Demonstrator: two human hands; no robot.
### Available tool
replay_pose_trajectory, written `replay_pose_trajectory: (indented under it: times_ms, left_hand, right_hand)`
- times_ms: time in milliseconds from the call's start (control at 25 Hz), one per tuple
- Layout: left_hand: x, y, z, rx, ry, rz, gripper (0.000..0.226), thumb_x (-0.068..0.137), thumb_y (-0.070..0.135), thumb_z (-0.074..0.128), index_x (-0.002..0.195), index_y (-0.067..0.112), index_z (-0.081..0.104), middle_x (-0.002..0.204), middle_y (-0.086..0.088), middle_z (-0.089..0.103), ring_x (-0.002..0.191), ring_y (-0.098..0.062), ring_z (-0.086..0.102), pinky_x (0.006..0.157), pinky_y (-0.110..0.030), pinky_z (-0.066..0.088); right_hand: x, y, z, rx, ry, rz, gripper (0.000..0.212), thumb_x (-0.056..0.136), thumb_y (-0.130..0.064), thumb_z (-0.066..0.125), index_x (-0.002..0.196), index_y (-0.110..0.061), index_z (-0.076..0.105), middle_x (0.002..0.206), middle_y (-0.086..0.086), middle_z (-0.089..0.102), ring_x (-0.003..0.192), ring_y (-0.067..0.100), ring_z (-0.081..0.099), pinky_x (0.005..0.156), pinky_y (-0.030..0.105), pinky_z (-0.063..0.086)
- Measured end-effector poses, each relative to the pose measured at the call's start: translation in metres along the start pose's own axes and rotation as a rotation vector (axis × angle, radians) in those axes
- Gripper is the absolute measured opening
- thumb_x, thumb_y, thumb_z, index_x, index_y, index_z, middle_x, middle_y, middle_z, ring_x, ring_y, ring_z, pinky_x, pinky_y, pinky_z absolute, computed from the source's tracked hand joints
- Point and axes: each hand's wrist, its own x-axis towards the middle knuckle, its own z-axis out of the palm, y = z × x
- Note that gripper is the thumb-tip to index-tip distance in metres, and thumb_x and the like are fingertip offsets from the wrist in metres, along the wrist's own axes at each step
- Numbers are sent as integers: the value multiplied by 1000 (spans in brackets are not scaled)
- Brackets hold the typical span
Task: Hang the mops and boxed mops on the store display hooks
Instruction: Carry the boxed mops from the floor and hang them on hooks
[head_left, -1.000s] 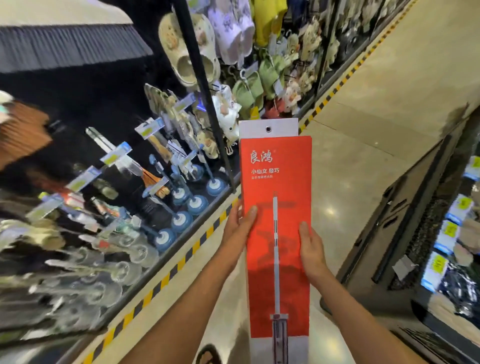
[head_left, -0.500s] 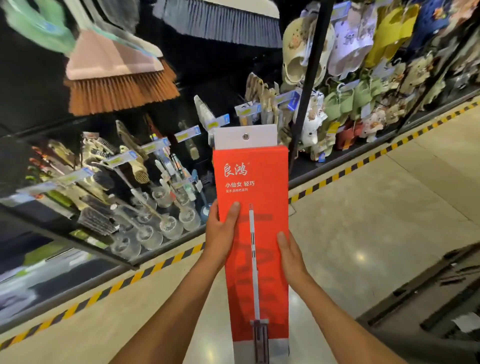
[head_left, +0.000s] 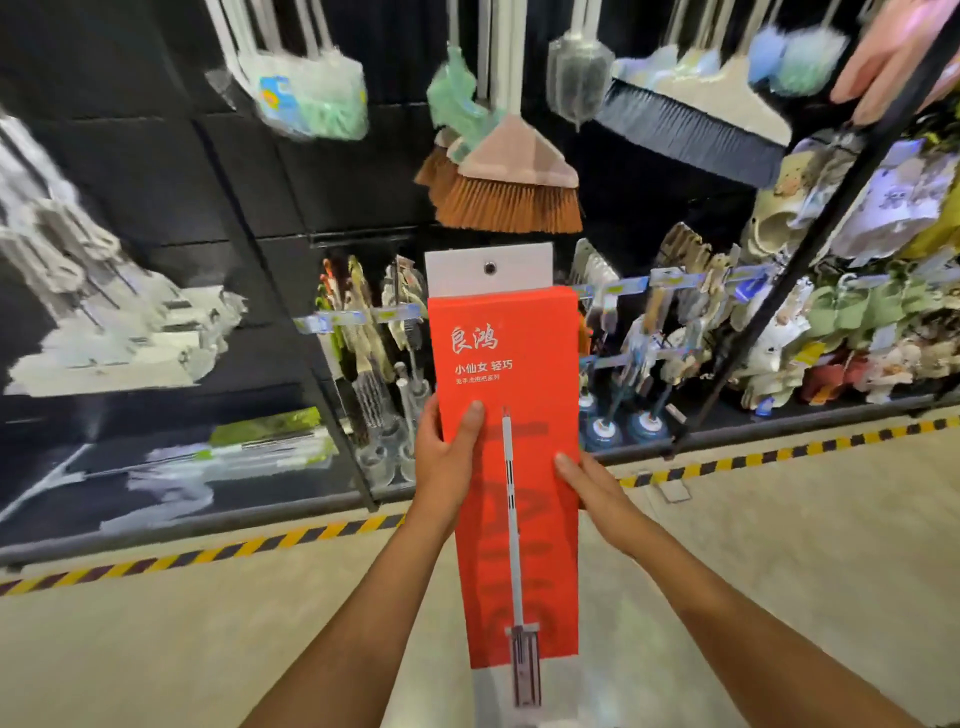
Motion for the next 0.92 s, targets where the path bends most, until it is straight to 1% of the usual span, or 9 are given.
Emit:
replay_pose_trajectory:
  times_ms: [120, 240, 320, 360, 440, 520, 640, 800, 920]
  left_hand:
    - [-7, 25, -73, 16, 80, 81, 72, 69, 70, 74, 129, 35, 59, 118, 11, 75, 103, -8, 75, 87, -33, 61]
    - [-11, 48, -152, 28, 166, 134, 73, 72, 70, 74, 132, 32, 59, 120, 8, 75, 106, -11, 75, 90, -37, 61]
    - [-15, 59, -198, 55, 243, 180, 78, 70, 71, 73, 134, 29, 59, 122, 6, 74, 108, -11, 74, 90, -33, 60]
    - [-17, 65, -220, 66, 278, 192, 81, 68, 72, 72, 135, 28, 59, 122, 5, 74, 108, -10, 73, 89, -31, 60]
    - [-23, 70, -256, 87, 303, 195, 81, 68, 72, 72, 136, 30, 57, 122, 6, 74, 108, -11, 74, 90, -32, 61]
    - [-28, 73, -296, 92, 348, 203, 79, 70, 69, 73, 136, 32, 57, 121, 7, 75, 108, -11, 74, 91, -33, 62]
    - [-25, 71, -355, 97, 460, 213, 79, 73, 67, 75, 139, 29, 56, 124, 6, 75, 111, -12, 73, 96, -39, 61]
    - [-10, 70, -425, 147, 595, 203, 74, 75, 65, 74, 139, 33, 54, 125, 8, 74, 114, -11, 72, 98, -40, 60]
    - [8, 79, -477, 172, 711, 197, 73, 74, 65, 73, 136, 33, 55, 122, 9, 74, 111, -8, 73, 92, -30, 61]
  right_hand:
    - [18, -43, 47, -202, -106, -123, 84, 77, -86, 61, 148, -43, 47, 143, -19, 61, 125, -3, 61, 113, 42, 49]
    - [43, -111, 107, -259, -180, -320, 92, 81, -79, 63, 159, -47, 25, 156, -21, 44, 129, -15, 51, 109, 32, 49]
    - [57, -159, 156, -215, -199, -447, 100, 78, -82, 65, 159, -53, 13, 162, -16, 36, 140, -4, 46, 112, 35, 46]
    - [63, -181, 183, -175, -207, -504, 107, 75, -83, 66, 160, -52, 9, 162, -16, 36, 141, -3, 46, 112, 30, 44]
    - [72, -214, 233, -97, -225, -604, 119, 77, -76, 71, 164, -32, 2, 152, -20, 39, 129, -20, 47, 103, 9, 41]
    - [82, -235, 289, -55, -282, -676, 124, 77, -73, 72, 166, -22, 2, 147, -7, 49, 121, -16, 55, 99, 8, 43]
    - [104, -244, 366, 1, -388, -657, 133, 66, -83, 73, 166, -28, 6, 141, 14, 58, 119, 7, 64, 100, 21, 49]
    - [140, -249, 455, 33, -551, -641, 118, 72, -66, 76, 164, -36, 9, 142, -12, 59, 120, 1, 65, 100, 25, 56]
    - [170, -261, 522, 51, -698, -596, 115, 73, -62, 77, 163, -41, 9, 150, 0, 54, 120, 6, 68, 90, 24, 60]
